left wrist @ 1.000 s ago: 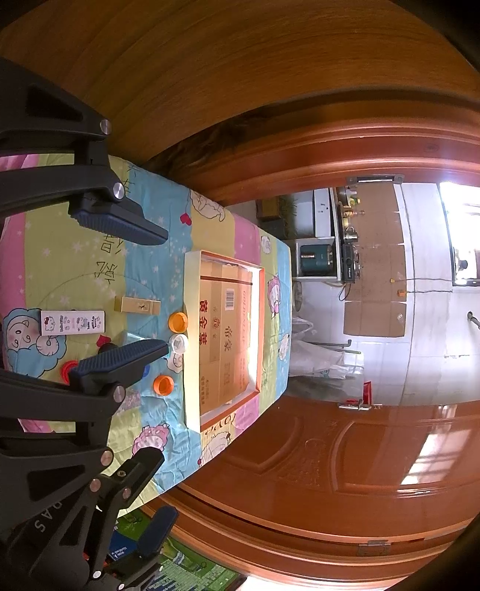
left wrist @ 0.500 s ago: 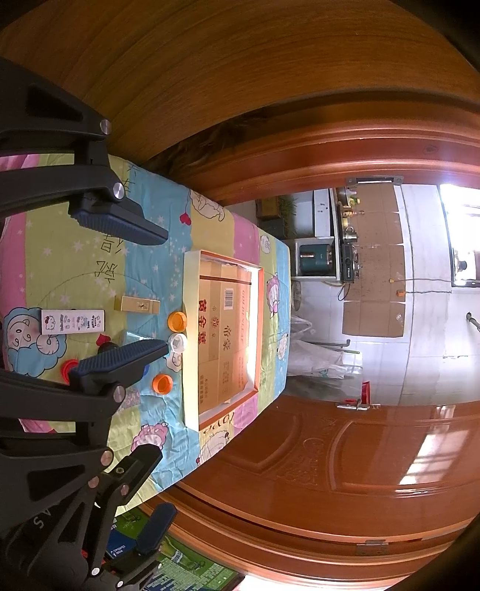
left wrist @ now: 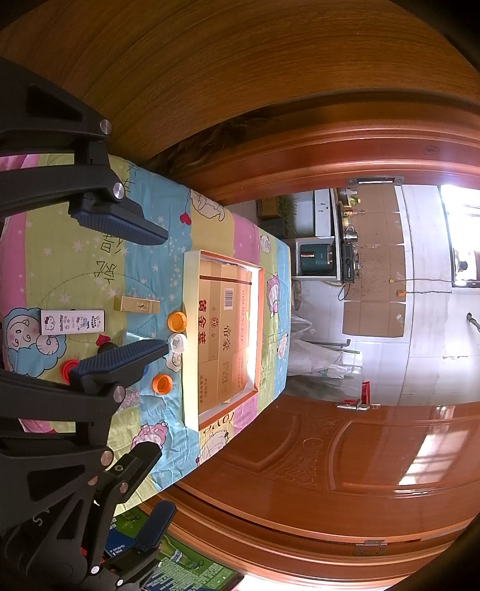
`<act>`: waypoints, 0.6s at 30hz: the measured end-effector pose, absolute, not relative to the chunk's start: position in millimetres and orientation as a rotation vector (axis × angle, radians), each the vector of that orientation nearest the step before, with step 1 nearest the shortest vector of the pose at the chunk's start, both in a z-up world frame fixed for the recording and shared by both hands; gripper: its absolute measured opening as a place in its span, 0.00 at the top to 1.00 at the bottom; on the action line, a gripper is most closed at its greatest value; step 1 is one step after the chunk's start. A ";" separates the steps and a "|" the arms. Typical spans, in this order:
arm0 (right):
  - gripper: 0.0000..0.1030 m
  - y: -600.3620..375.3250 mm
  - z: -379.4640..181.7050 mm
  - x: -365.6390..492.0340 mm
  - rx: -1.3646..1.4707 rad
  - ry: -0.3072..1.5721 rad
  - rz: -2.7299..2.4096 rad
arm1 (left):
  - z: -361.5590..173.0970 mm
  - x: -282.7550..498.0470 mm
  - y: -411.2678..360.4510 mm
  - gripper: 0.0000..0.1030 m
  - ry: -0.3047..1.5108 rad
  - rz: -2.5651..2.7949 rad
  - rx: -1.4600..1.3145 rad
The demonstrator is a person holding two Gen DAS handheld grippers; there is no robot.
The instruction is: Organize rigid objects
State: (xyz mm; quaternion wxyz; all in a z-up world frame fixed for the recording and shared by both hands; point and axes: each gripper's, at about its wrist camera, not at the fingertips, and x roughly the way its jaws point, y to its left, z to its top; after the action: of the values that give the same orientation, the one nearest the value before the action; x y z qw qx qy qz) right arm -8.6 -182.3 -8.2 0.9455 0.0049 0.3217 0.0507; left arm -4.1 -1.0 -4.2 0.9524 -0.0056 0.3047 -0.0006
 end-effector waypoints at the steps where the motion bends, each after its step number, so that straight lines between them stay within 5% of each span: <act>1: 0.24 -182.1 -8.1 -8.7 0.010 0.655 0.103 | -4.2 -4.0 -0.9 0.48 0.619 -0.001 -0.012; 18: 0.24 -180.8 -10.2 -6.3 0.012 0.663 0.105 | -10.3 2.9 1.7 0.48 0.636 -0.006 -0.027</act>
State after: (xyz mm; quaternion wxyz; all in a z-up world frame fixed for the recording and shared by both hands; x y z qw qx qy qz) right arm -6.3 -180.8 -10.2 0.9442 0.0056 0.3253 0.0515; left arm 2.9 1.7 -10.3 0.9497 -0.0135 0.3128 -0.0029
